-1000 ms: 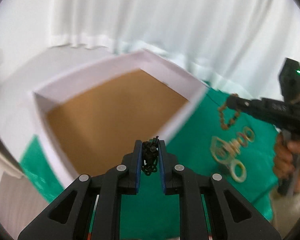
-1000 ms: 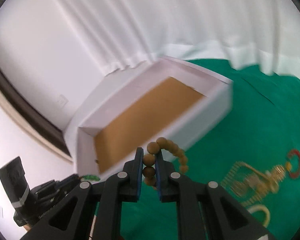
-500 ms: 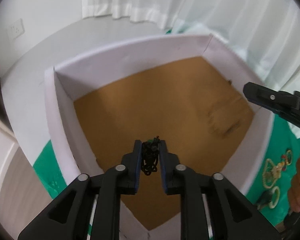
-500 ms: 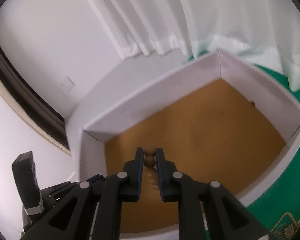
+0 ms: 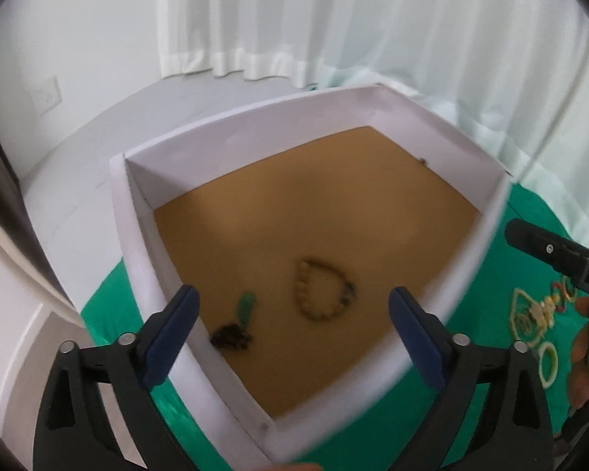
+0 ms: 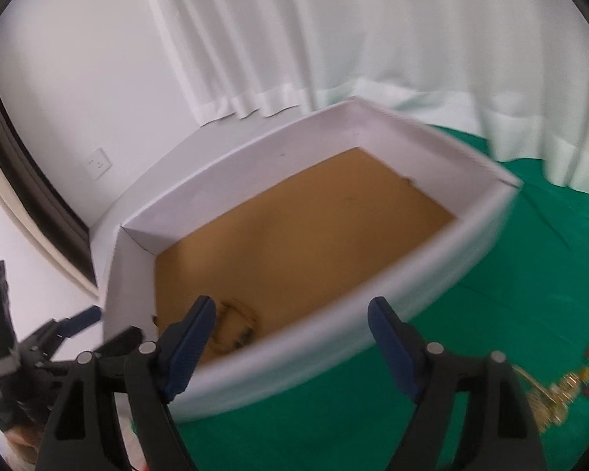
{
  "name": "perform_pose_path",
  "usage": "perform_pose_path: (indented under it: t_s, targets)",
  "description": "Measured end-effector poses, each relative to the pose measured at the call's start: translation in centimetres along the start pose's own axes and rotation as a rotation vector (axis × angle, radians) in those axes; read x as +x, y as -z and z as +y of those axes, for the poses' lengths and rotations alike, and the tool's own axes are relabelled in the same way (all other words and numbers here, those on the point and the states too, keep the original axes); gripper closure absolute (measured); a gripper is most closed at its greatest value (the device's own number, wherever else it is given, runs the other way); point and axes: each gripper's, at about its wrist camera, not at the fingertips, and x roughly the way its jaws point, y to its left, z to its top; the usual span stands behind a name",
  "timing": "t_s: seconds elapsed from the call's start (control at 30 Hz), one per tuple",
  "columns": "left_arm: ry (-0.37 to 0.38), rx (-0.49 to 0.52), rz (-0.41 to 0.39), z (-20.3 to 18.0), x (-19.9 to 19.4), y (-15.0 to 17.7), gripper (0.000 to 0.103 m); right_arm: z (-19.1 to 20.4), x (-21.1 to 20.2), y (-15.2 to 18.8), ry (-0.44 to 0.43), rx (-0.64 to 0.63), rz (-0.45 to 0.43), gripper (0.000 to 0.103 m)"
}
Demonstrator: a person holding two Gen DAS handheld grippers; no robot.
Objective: Organize jewelry
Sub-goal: 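Carry both held items into the white box and open both tools, then move both tools out of the box back over the jewelry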
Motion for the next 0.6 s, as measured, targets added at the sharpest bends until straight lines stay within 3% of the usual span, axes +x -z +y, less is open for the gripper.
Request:
perform_pose_path:
  t_s: [0.23, 0.37, 0.6]
  targets:
    - [0.108, 0.097, 0.013, -6.2, -2.7, 4.4, 0.001, -7.6, -6.5, 6.5, 0.159, 0.021, -0.027, 0.021]
    - [0.181, 0.165, 0.026, -9.9, -3.0, 7.0, 0.001, -11.8, -9.7, 12.1, 0.282, 0.066, -0.001, 0.021]
    - [0.297, 0.219, 0.077, -13.6, -3.0, 10.0, 0.0, -14.1, -14.7, 18.5, 0.397, 0.102, -0.046, 0.019]
